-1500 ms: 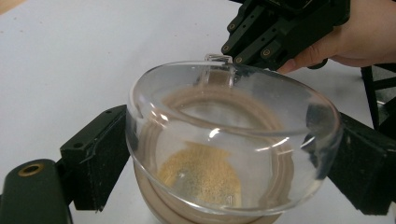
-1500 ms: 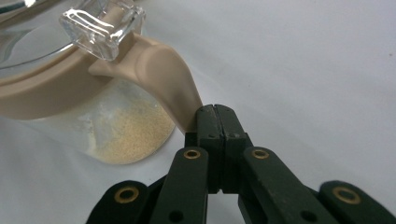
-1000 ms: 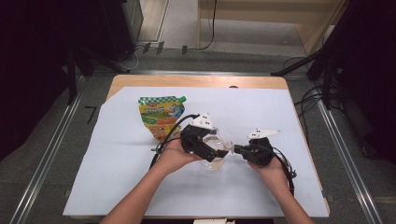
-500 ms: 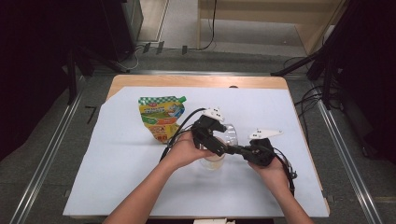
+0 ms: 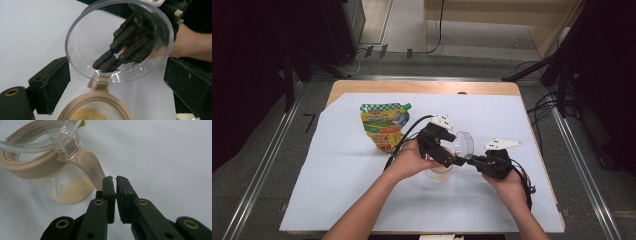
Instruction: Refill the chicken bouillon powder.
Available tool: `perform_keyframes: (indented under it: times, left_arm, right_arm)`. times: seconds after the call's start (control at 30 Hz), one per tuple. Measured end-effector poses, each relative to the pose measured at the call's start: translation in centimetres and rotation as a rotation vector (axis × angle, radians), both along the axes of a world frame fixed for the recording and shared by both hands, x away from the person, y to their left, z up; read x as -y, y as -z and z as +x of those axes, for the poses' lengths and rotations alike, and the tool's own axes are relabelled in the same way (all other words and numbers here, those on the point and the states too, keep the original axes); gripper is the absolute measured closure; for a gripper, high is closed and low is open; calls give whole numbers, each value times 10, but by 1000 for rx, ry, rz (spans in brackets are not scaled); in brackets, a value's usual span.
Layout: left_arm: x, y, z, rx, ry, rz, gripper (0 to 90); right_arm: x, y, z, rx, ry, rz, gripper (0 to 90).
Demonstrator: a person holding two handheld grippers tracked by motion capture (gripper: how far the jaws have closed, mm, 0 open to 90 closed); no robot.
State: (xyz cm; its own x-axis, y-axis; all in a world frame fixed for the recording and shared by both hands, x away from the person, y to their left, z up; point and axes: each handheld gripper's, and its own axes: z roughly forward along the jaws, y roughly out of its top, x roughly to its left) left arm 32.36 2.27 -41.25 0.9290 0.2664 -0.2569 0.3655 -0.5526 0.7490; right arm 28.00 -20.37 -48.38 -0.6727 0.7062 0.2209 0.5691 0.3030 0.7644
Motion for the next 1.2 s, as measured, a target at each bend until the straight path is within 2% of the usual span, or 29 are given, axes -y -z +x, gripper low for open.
perform_keyframes:
  times: [0.23,0.3,0.33,0.4,0.43,0.53,0.6,0.77,0.87,0.93,1.0,1.07,1.1,1.2]
  left_arm:
    - [-17,-12,-5,17,-11,-3,75]
    - [-24,-16,-8,37,-16,0,98]
    - [-28,-17,-9,35,-10,-4,132]
    - [-36,-21,-10,38,-26,-9,142]
    - [-42,-22,-11,25,-26,-14,152]
    - [-52,-25,-12,8,-45,-22,217]
    - [-60,-28,-14,-6,-55,-45,326]
    - [-73,-35,-19,23,-76,-38,438]
    - [-78,-36,-21,35,-88,-10,454]
    - [-83,-37,-22,42,-120,-8,454]
    - [-86,-38,-22,59,-143,12,441]
    - [-91,-38,-19,37,-171,31,414]
    - [-94,-38,-18,27,-178,28,397]
    - [-105,-38,-17,31,-194,27,406]
  right_arm:
    - [7,-7,-10,13,9,2,802]
    - [6,-8,-16,24,-6,-1,777]
    - [5,-9,-18,23,-9,-4,768]
    - [4,-8,-23,21,-19,-1,741]
    - [3,-8,-25,13,-24,2,728]
    - [2,-8,-32,12,-41,9,706]
    - [-1,-9,-37,14,-55,21,696]
    - [-10,-10,-50,10,-112,32,677]
    - [-17,-10,-55,18,-141,36,659]
    - [-22,-10,-58,20,-164,43,639]
    - [-28,-9,-59,26,-186,43,613]
    - [-32,-9,-60,28,-203,42,609]
    - [-34,-9,-61,28,-215,46,606]
    - [-40,-7,-62,17,-239,58,596]
